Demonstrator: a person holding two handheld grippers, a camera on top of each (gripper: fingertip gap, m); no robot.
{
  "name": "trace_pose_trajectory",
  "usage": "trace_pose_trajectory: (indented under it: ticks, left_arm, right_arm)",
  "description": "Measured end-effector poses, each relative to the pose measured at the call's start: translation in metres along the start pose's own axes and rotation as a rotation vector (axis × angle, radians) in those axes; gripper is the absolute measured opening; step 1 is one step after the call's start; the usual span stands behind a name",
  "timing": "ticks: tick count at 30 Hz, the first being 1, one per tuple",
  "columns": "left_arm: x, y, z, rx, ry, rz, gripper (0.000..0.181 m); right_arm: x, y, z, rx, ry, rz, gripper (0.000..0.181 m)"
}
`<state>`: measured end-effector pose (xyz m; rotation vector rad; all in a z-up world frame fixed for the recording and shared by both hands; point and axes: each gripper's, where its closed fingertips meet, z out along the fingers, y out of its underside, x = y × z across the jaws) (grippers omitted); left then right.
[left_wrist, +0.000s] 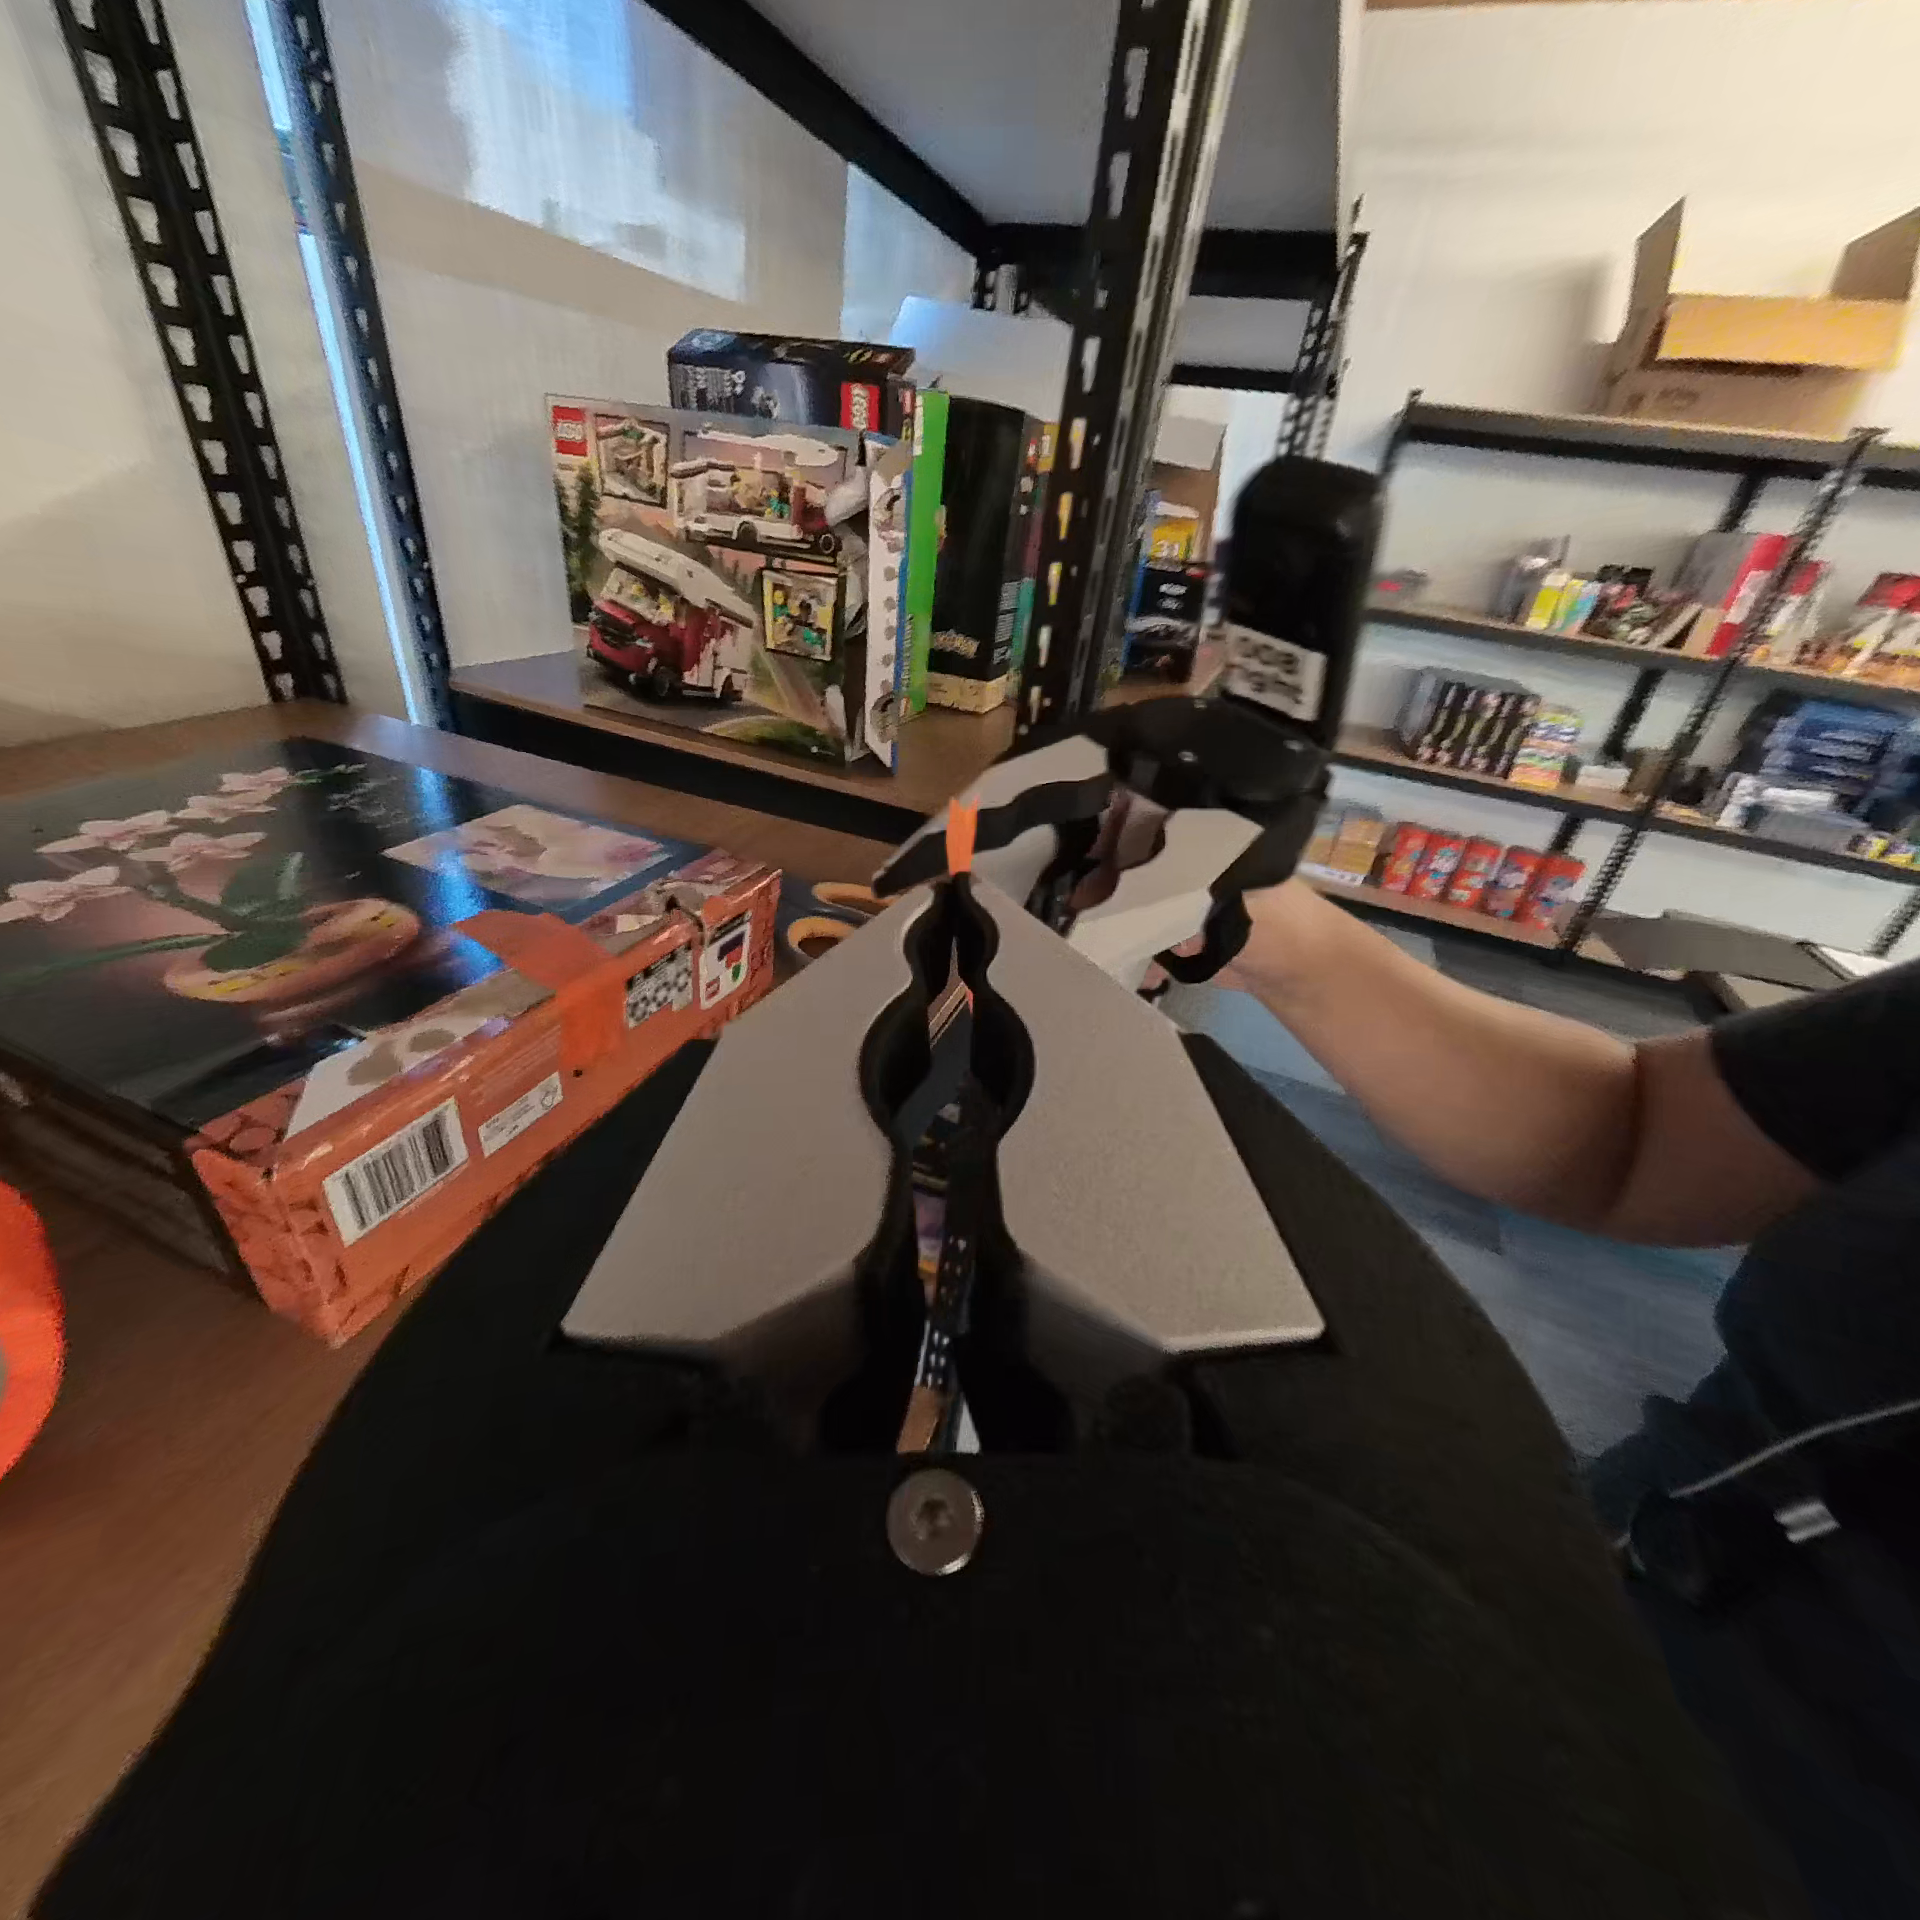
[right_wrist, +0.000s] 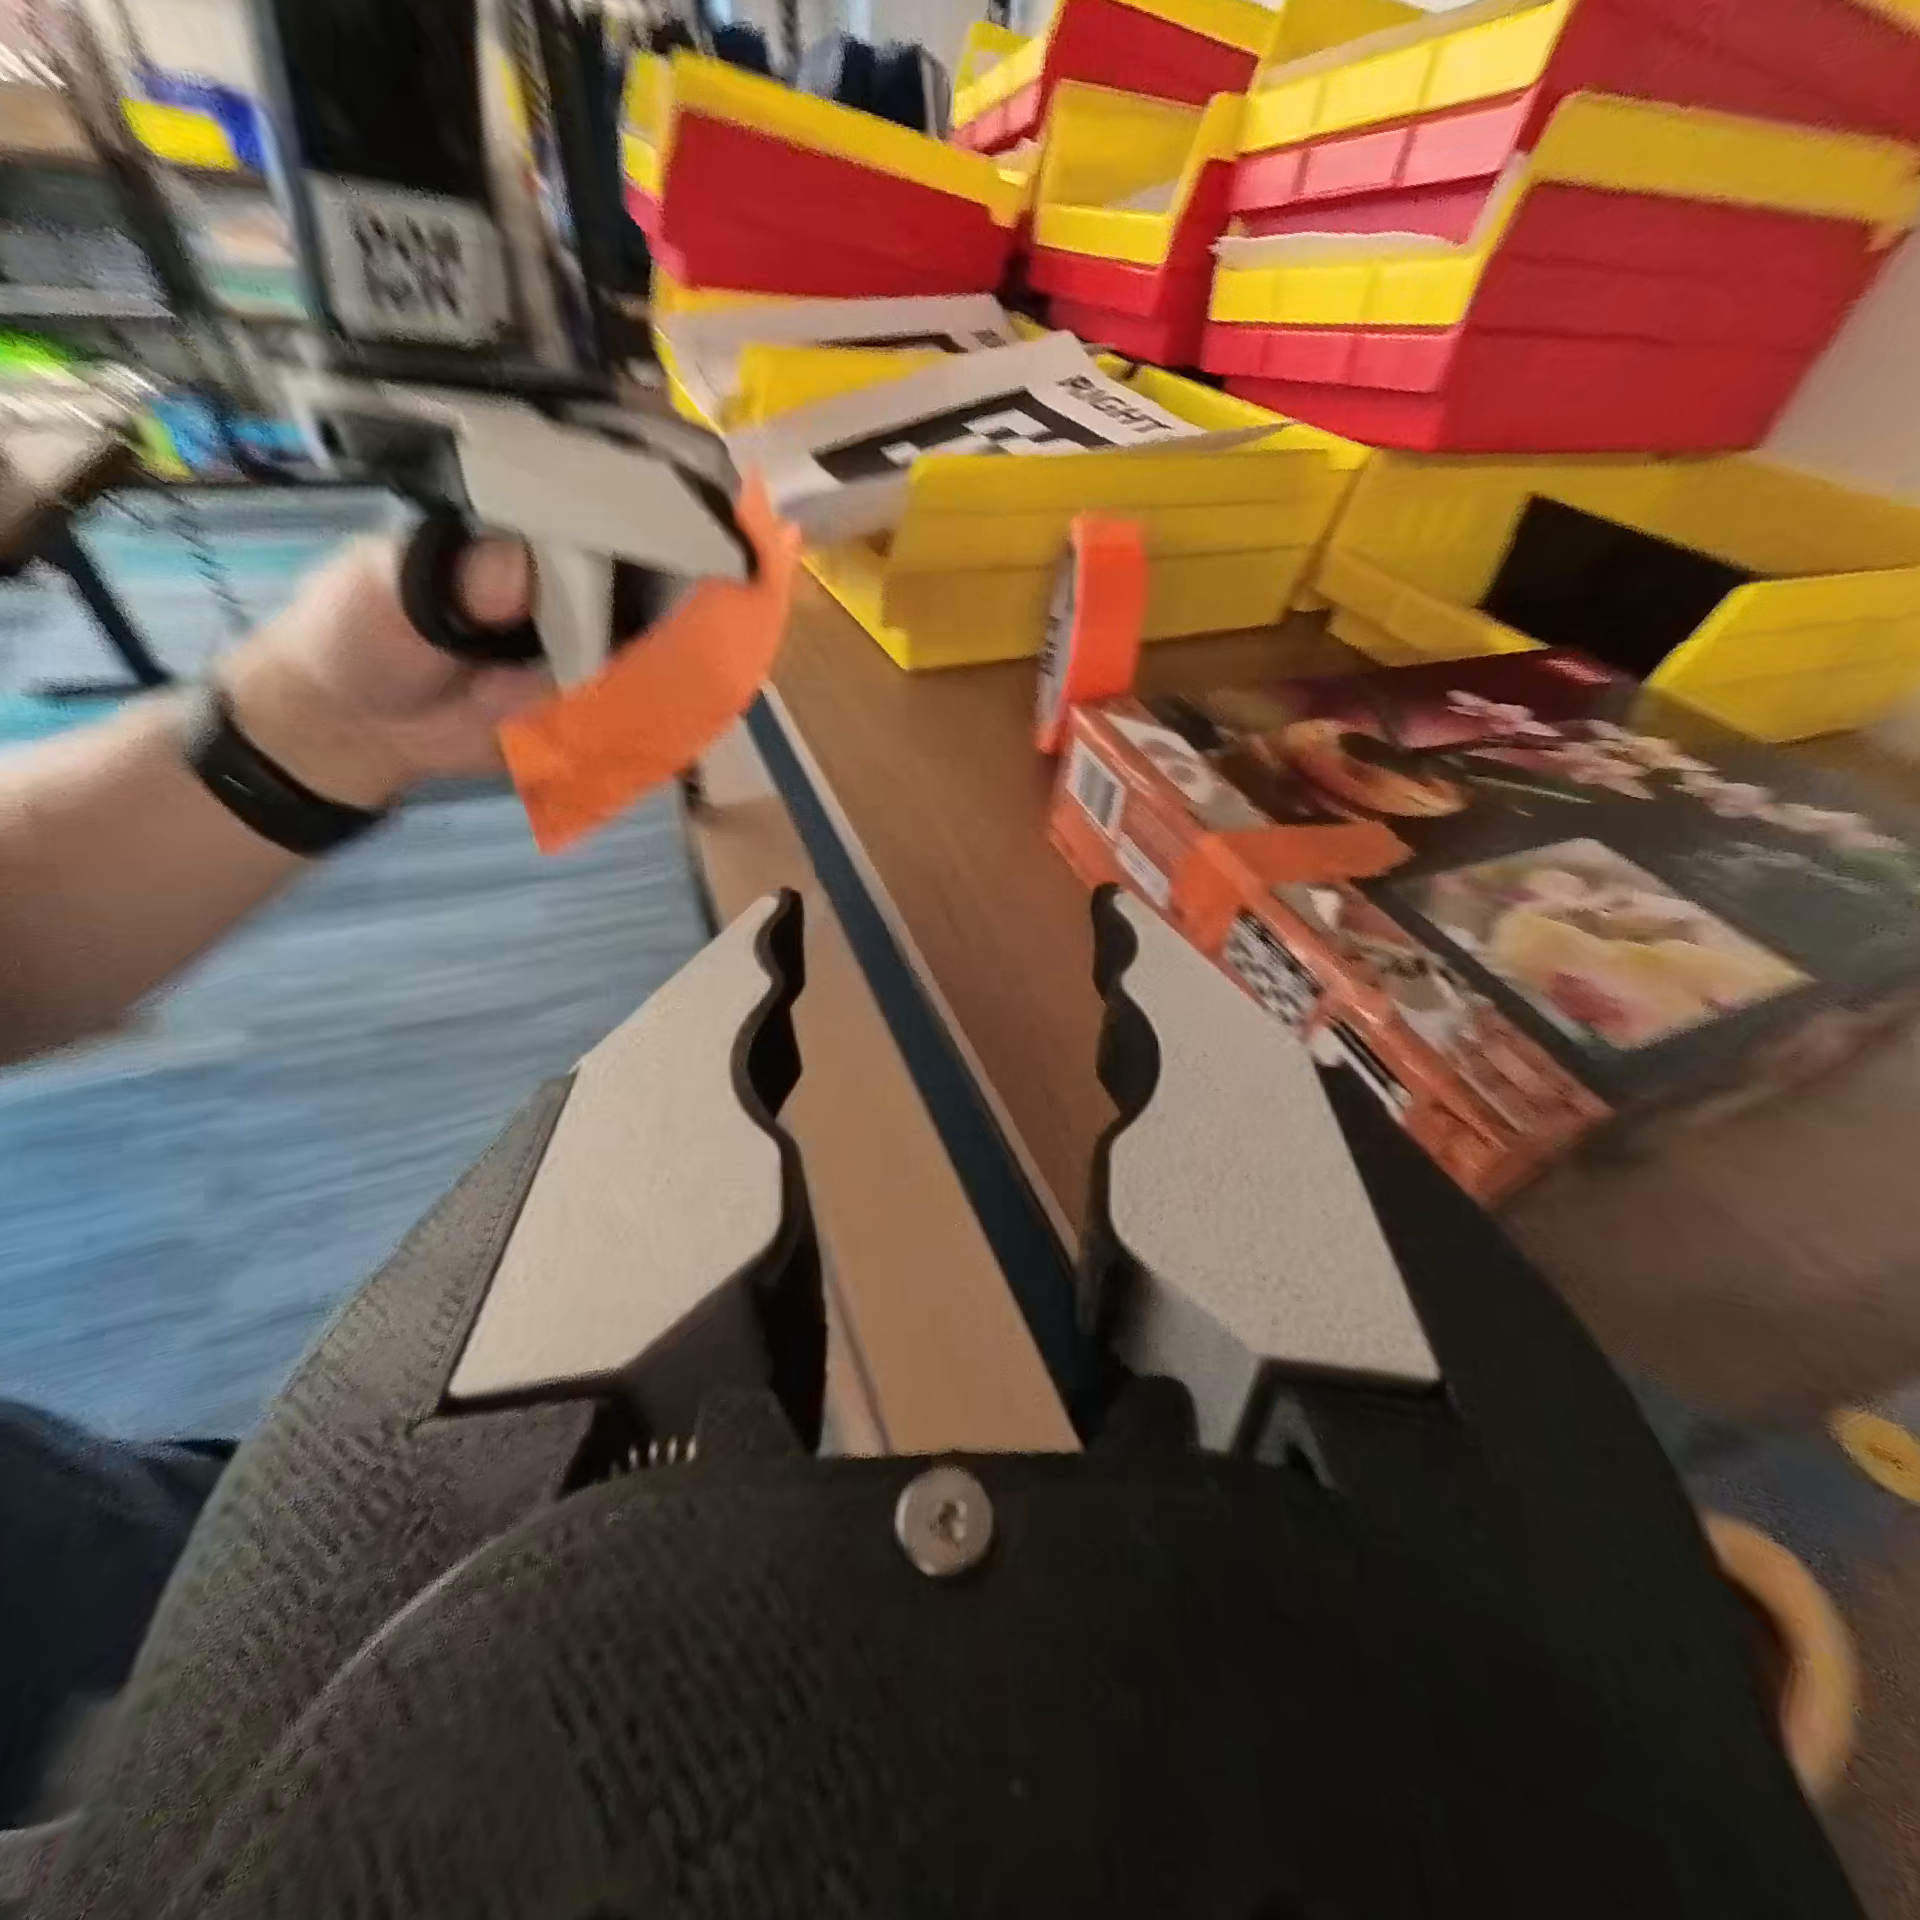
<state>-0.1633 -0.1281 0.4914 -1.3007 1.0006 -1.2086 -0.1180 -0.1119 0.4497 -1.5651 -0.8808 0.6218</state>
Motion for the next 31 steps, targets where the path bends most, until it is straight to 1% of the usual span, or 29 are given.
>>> trace_pose_trajectory:
  ticks: [2, 3, 4, 5, 7, 10, 12, 13, 15, 16, 18, 20, 21, 22, 23, 24, 25, 26, 27, 28, 29, 31]
  left_arm:
    - [-0.002, 0.001, 0.001, 0.01, 0.026, 0.008, 0.0]
    - [-0.005, 0.003, 0.001, 0.004, 0.024, 0.016, 0.0]
    - [-0.007, 0.004, 0.001, 0.001, 0.029, 0.021, 0.0]
    - [-0.007, 0.006, 0.001, 0.006, 0.044, 0.015, 0.0]
    - [-0.009, 0.007, 0.001, 0.022, 0.076, -0.003, 0.0]
    - [-0.01, 0.007, 0.001, 0.037, 0.12, -0.01, 0.0]
    - [-0.008, 0.006, 0.001, 0.045, 0.162, -0.016, 0.0]
    - [-0.007, 0.005, 0.0, 0.047, 0.176, -0.014, 0.0]
    - [-0.006, 0.005, -0.001, 0.043, 0.197, -0.003, 0.0]
    - [-0.007, 0.006, -0.002, 0.04, 0.197, 0.004, 0.0]
    - [-0.007, 0.007, -0.007, 0.031, 0.184, 0.035, 0.0]
    - [-0.007, 0.017, -0.011, -0.028, 0.167, 0.062, 0.014]
    - [-0.005, 0.024, -0.013, -0.067, 0.164, 0.065, 0.02]
    - [-0.004, 0.03, -0.014, -0.089, 0.154, 0.062, 0.028]
    - [-0.008, 0.031, -0.016, -0.086, 0.115, 0.067, 0.052]
    - [-0.017, 0.03, -0.021, -0.072, 0.054, 0.095, 0.061]
    - [-0.026, 0.028, -0.027, -0.063, 0.001, 0.131, 0.048]
    - [-0.038, 0.028, -0.033, -0.068, -0.059, 0.144, 0.04]
    - [-0.049, 0.032, -0.035, -0.095, -0.1, 0.125, 0.036]
    - [-0.056, 0.038, -0.035, -0.138, -0.114, 0.084, 0.041]
    - [-0.064, 0.046, -0.032, -0.181, -0.14, 0.045, 0.052]
    - [-0.092, 0.058, -0.029, -0.228, -0.267, 0.041, 0.059]
  right_arm:
    - [-0.012, -0.02, 0.005, 0.072, -0.133, 0.102, 0.05]
    - [-0.02, -0.03, 0.005, 0.117, -0.207, 0.149, 0.044]
    - [-0.026, -0.039, 0.005, 0.157, -0.264, 0.2, 0.039]
    - [-0.028, -0.044, 0.007, 0.184, -0.294, 0.249, 0.038]
    - [-0.03, -0.041, 0.016, 0.175, -0.317, 0.298, 0.037]
    - [-0.033, -0.029, 0.035, 0.123, -0.315, 0.292, 0.037]
    - [-0.042, -0.026, 0.042, 0.106, -0.369, 0.308, 0.034]
    - [-0.045, -0.026, 0.045, 0.104, -0.387, 0.309, 0.027]
    - [-0.05, -0.023, 0.047, 0.102, -0.417, 0.281, 0.0]
    - [-0.051, -0.023, 0.047, 0.113, -0.415, 0.27, 0.0]
    - [-0.05, -0.023, 0.046, 0.12, -0.39, 0.249, 0.0]
    - [-0.042, -0.021, 0.044, 0.113, -0.311, 0.214, 0.0]
    - [-0.039, -0.016, 0.044, 0.074, -0.272, 0.195, 0.0]
    - [-0.037, -0.011, 0.042, 0.039, -0.246, 0.176, 0.0]
    - [-0.04, -0.007, 0.039, 0.011, -0.258, 0.18, 0.0]
    - [-0.042, -0.003, 0.036, -0.016, -0.276, 0.214, 0.0]
    - [-0.04, 0.001, 0.032, -0.032, -0.272, 0.251, 0.0]
    - [-0.031, 0.004, 0.027, -0.033, -0.233, 0.273, 0.0]
    - [-0.016, 0.005, 0.02, -0.016, -0.162, 0.291, 0.0]
    - [0.003, 0.003, 0.011, 0.025, -0.076, 0.324, 0.0]
    - [0.02, 0.0, -0.001, 0.081, -0.008, 0.372, 0.0]
    - [0.05, 0.004, -0.025, 0.125, 0.124, 0.44, 0.0]
